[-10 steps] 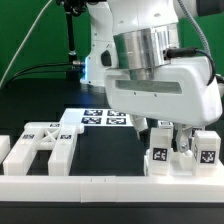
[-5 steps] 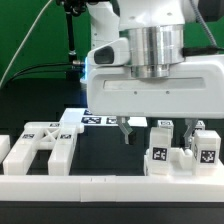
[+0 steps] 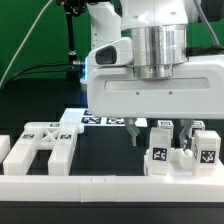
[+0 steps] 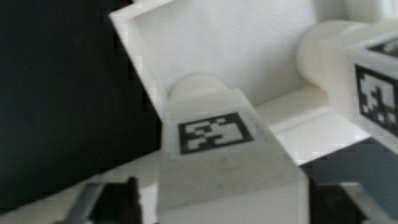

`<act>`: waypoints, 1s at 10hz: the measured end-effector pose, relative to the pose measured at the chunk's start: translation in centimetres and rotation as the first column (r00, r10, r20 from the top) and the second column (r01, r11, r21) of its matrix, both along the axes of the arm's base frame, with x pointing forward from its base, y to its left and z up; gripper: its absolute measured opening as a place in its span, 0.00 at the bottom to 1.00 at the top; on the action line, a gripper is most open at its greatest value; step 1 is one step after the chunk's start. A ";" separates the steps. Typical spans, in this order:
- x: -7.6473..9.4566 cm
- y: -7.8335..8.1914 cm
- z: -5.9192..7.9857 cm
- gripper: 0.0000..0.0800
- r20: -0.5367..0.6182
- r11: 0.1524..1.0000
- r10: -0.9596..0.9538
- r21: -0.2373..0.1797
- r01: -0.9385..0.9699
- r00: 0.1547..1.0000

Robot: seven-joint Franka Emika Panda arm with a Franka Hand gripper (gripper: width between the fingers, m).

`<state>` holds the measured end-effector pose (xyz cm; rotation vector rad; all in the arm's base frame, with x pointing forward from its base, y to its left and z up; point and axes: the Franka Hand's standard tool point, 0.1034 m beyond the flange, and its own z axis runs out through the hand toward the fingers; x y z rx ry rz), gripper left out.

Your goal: Assemble chair

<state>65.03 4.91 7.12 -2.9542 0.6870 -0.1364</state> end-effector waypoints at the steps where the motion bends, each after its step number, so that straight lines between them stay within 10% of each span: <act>1: 0.0 -0.1 0.0 0.36 -0.007 0.997 -0.082 0.008 0.082 0.997; 4: -0.1 -0.2 0.0 0.36 -0.040 0.919 -0.393 0.031 0.394 0.919; 7: -0.4 0.0 -0.2 0.36 -0.130 0.552 -0.821 0.064 0.831 0.556; 10: -0.4 0.0 -0.2 0.41 -0.140 0.534 -0.831 0.068 0.843 0.538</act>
Offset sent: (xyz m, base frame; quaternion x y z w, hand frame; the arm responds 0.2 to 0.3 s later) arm -0.0035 -0.0046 0.0058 -0.0296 0.0279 0.3590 0.9324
